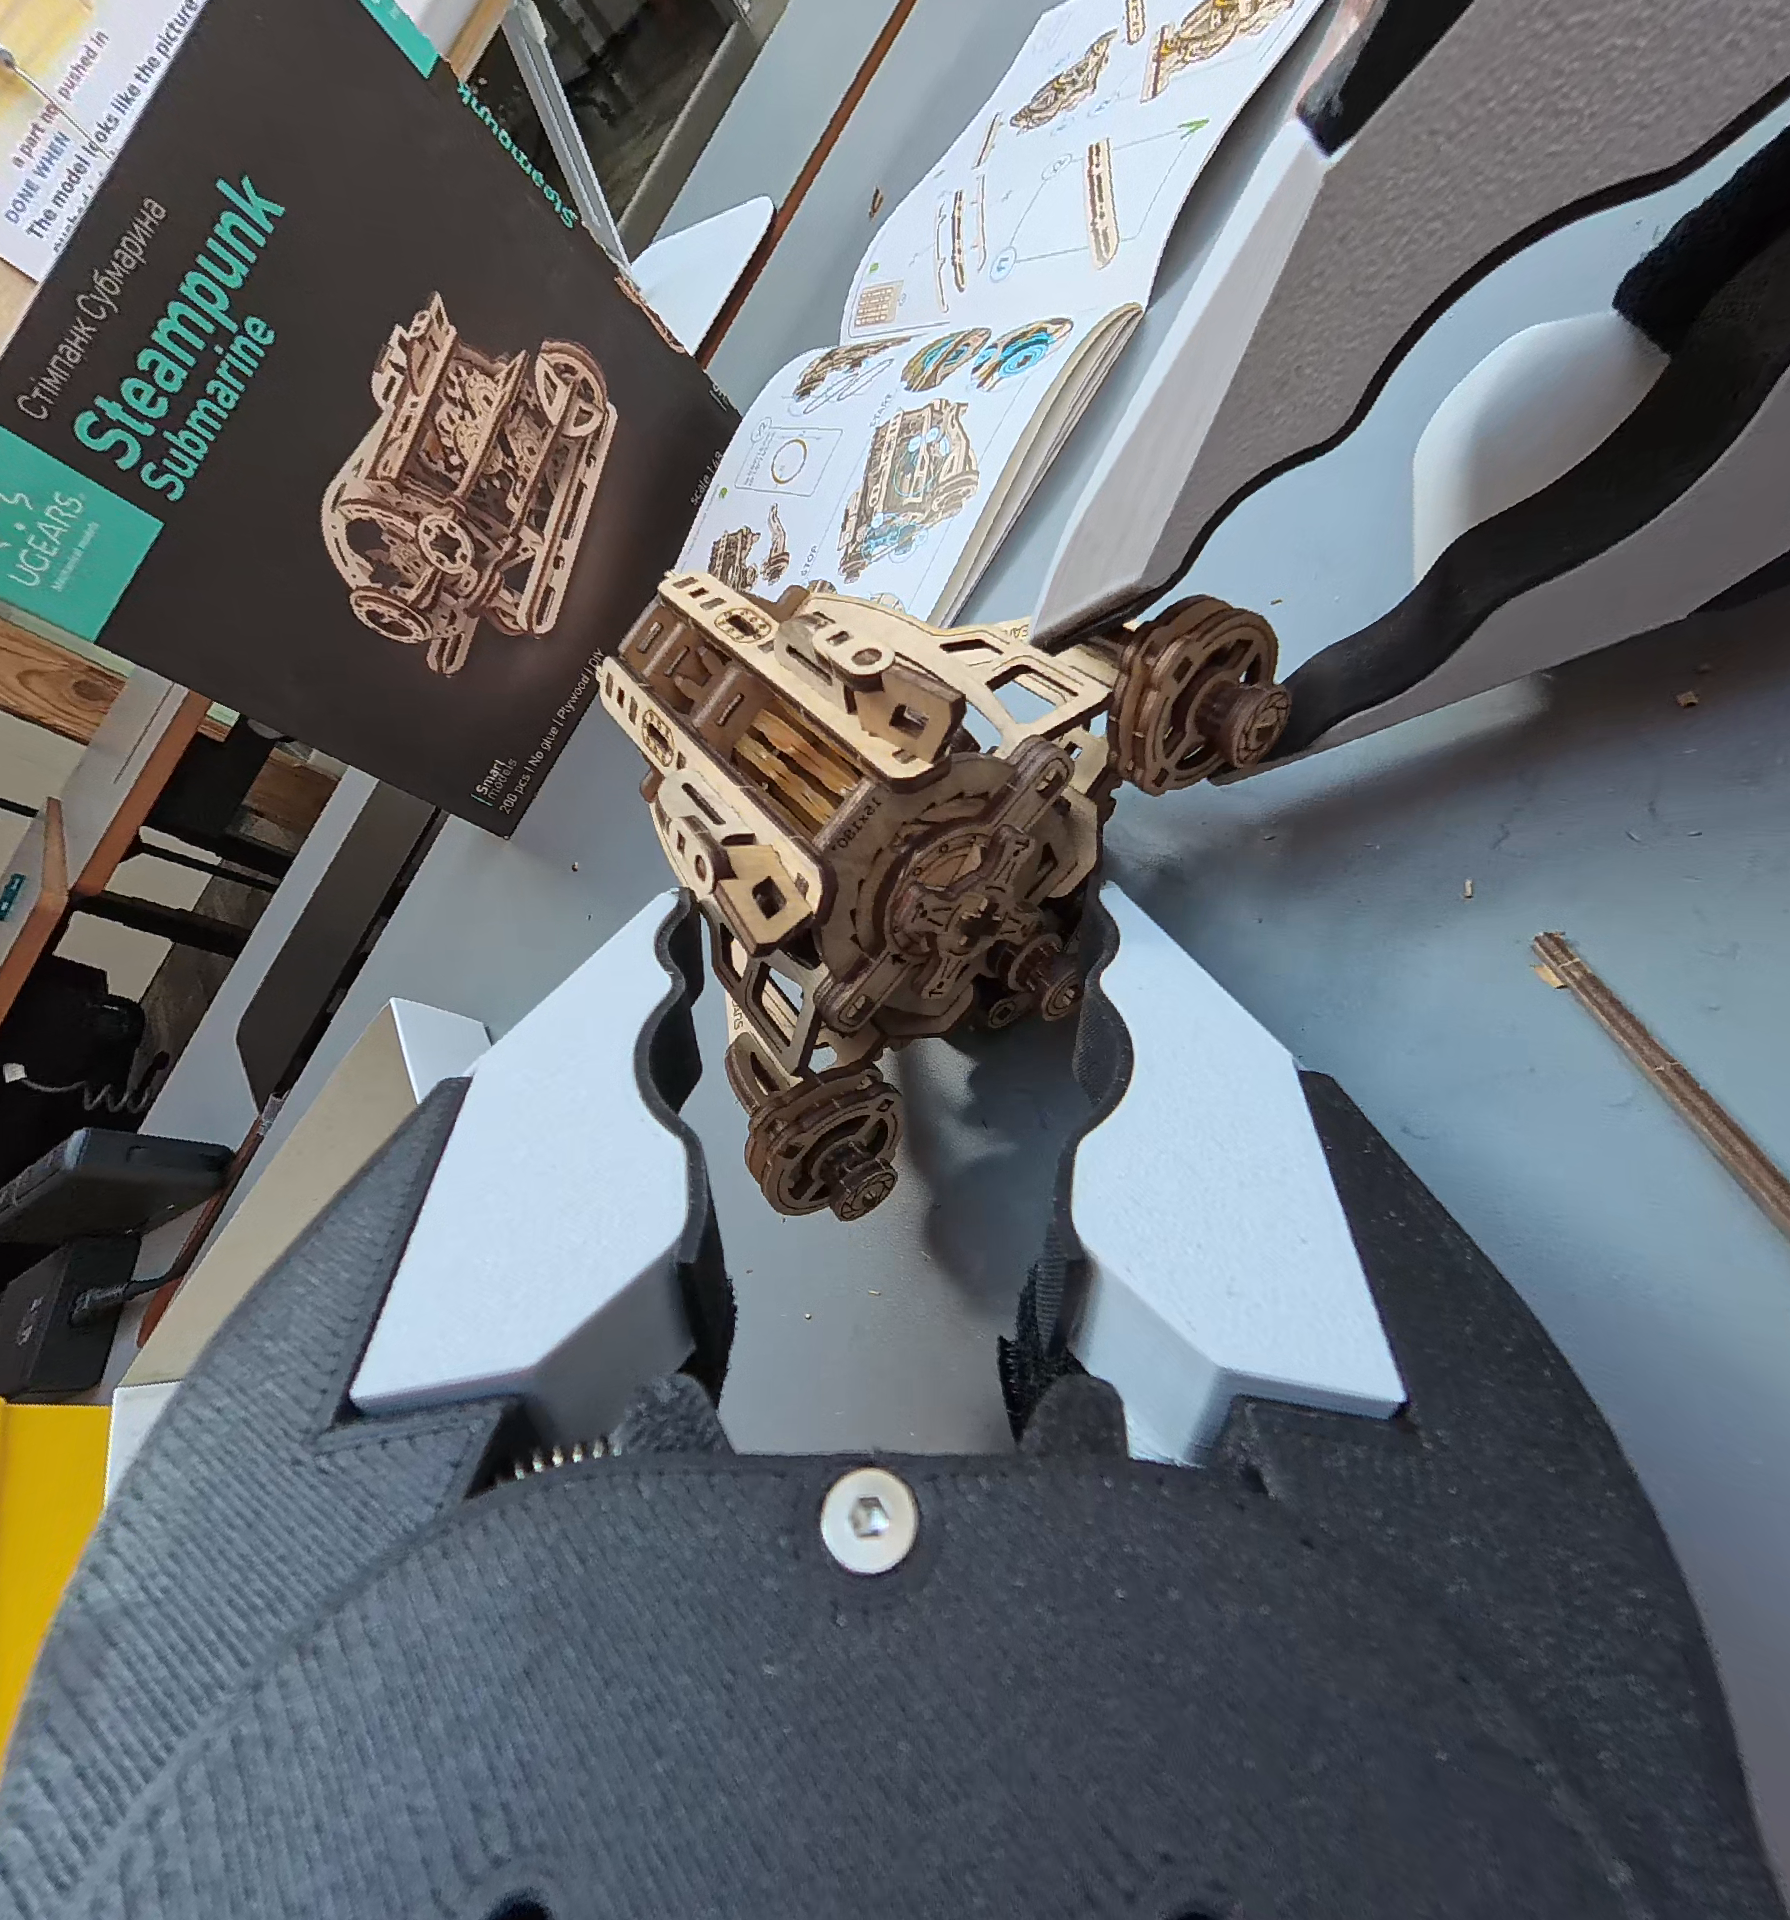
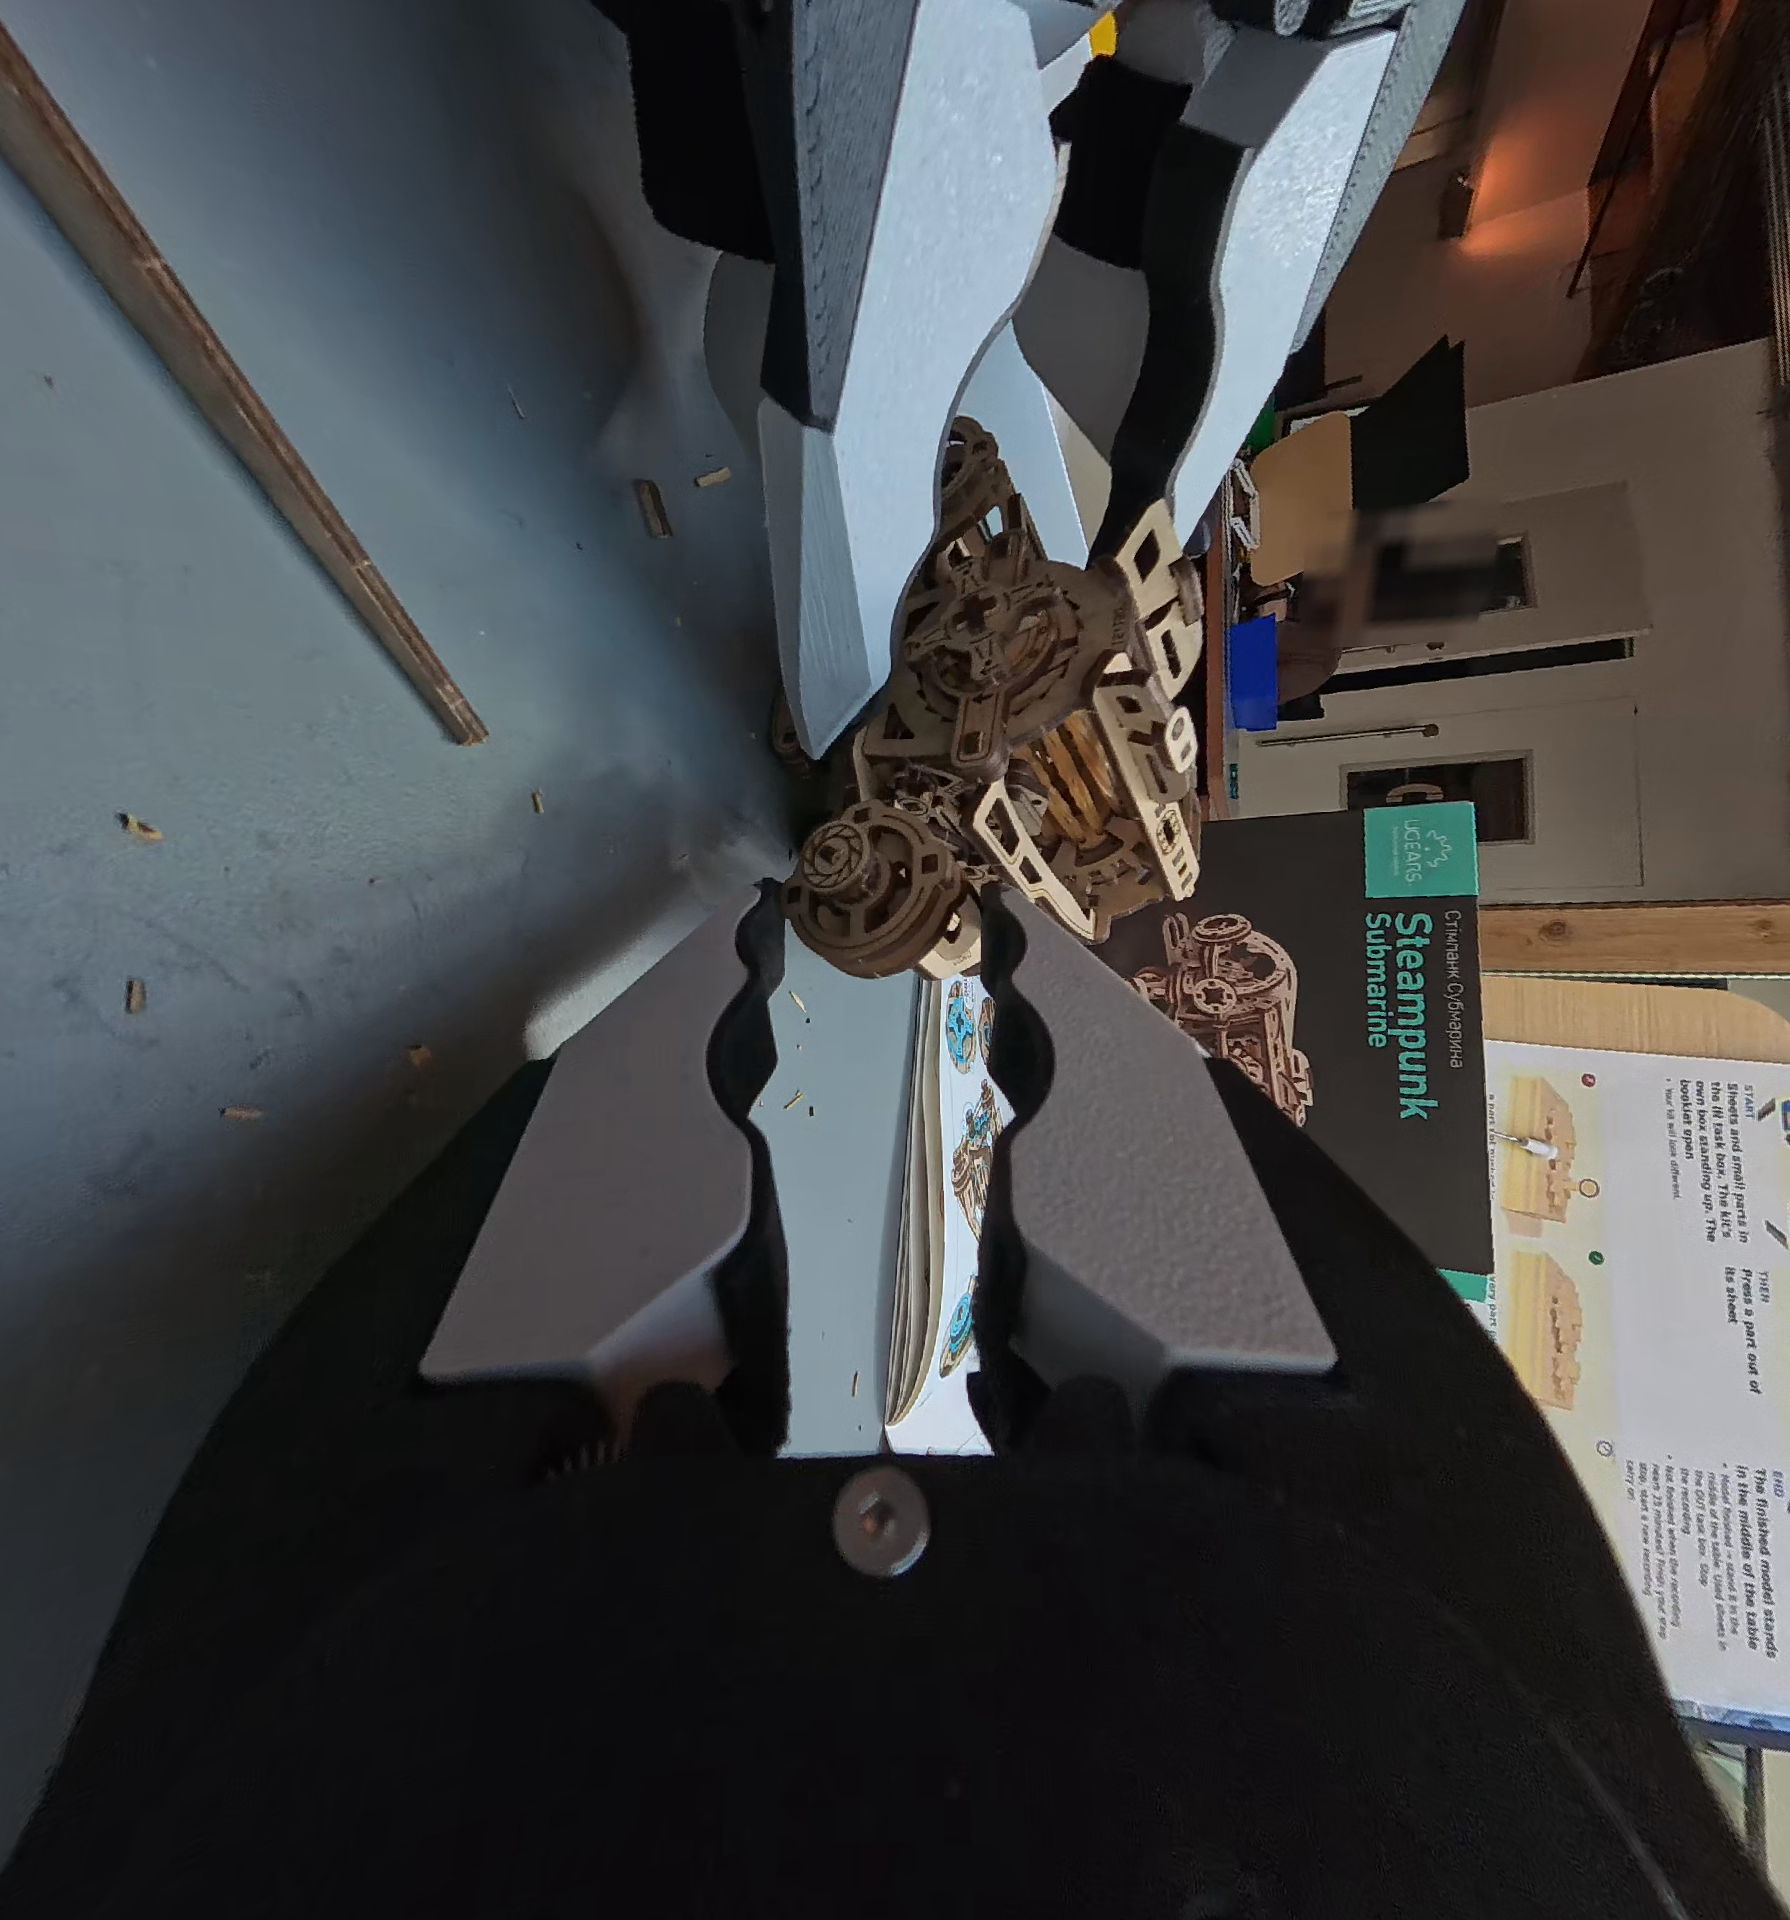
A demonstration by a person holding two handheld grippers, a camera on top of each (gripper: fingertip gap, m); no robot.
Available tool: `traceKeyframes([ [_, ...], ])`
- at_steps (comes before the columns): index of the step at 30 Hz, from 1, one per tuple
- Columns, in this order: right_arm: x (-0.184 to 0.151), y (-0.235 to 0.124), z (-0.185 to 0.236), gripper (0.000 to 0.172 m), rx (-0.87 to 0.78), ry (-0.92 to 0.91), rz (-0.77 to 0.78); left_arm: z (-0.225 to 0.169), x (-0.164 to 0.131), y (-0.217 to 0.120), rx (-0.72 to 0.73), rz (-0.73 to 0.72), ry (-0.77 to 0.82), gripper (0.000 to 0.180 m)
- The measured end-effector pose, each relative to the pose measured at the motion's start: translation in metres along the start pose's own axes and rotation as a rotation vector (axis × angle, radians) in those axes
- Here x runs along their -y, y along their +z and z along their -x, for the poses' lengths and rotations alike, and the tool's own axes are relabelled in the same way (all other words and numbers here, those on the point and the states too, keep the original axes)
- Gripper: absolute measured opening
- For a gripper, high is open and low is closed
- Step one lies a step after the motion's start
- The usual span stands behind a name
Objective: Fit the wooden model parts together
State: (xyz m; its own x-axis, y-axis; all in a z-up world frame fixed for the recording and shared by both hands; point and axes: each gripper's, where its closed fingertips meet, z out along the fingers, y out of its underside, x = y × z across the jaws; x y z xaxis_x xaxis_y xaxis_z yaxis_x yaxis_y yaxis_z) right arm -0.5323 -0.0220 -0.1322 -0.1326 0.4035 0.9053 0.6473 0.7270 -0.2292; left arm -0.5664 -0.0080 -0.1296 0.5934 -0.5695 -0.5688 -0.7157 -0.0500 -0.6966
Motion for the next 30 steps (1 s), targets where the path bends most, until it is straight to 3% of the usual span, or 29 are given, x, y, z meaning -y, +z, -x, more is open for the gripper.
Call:
traceKeyframes([
  [17,0.003,0.000,0.002,0.037,-0.031,-0.058,0.025,-0.001,0.000,0.000,0.011,0.005,0.020,0.072],
  [30,0.008,-0.010,0.009,0.035,-0.039,-0.117,-0.017,-0.008,0.002,-0.006,0.058,-0.011,0.127,0.069],
])
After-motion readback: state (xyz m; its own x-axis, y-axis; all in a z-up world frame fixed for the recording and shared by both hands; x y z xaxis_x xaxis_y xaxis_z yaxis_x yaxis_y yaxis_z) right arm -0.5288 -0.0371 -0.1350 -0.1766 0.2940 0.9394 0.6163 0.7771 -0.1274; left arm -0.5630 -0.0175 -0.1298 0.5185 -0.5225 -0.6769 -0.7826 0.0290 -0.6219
